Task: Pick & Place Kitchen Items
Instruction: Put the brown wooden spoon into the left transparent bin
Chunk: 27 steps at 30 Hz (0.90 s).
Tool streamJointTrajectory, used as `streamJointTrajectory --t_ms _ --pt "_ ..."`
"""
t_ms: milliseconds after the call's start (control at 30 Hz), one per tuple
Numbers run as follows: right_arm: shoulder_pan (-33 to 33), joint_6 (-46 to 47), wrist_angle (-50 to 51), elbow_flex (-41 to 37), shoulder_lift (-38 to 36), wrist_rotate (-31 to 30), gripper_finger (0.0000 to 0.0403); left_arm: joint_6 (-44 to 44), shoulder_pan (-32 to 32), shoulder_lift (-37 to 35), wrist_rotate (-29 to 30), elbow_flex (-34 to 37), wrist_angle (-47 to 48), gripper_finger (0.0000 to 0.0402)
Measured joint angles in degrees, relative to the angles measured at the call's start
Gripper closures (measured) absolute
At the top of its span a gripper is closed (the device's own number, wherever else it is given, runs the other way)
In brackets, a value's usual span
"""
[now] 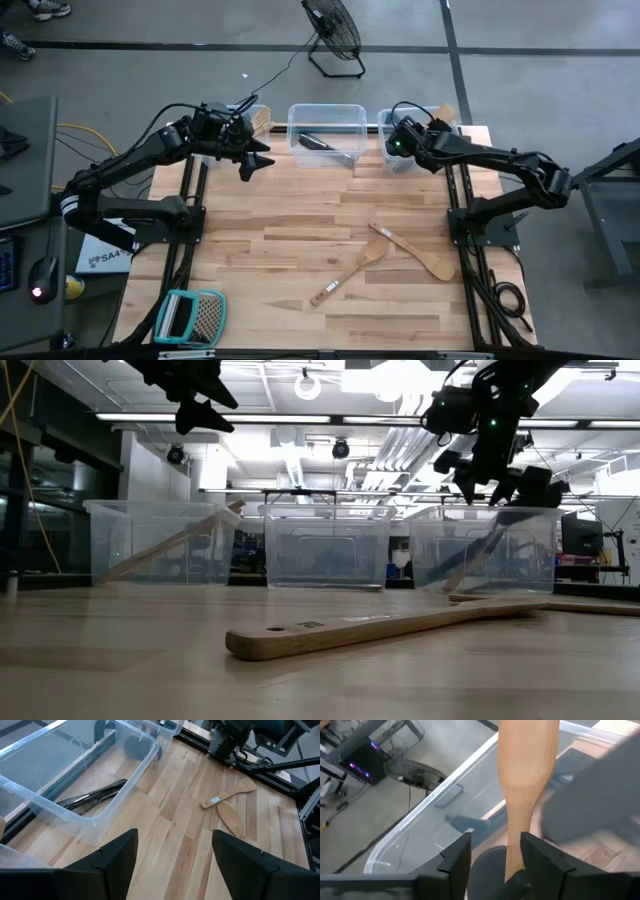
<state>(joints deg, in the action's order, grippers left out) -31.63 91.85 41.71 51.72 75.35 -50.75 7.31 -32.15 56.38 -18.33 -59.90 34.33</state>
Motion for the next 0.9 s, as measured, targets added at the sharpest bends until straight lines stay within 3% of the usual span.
streamJointTrajectory --t_ms 400,900 --pt "0.66 -3.89 -0.39 0.0 -0.19 3.28 0.0164 0.0 -0.01 0.0 0.0 0.0 0.07 0.0151" --pt "0.93 -20.08 -7.71 0.02 -1.69 8.31 0.0163 0.02 0.01 0.0 -0.02 0.0 0.09 0.0151"
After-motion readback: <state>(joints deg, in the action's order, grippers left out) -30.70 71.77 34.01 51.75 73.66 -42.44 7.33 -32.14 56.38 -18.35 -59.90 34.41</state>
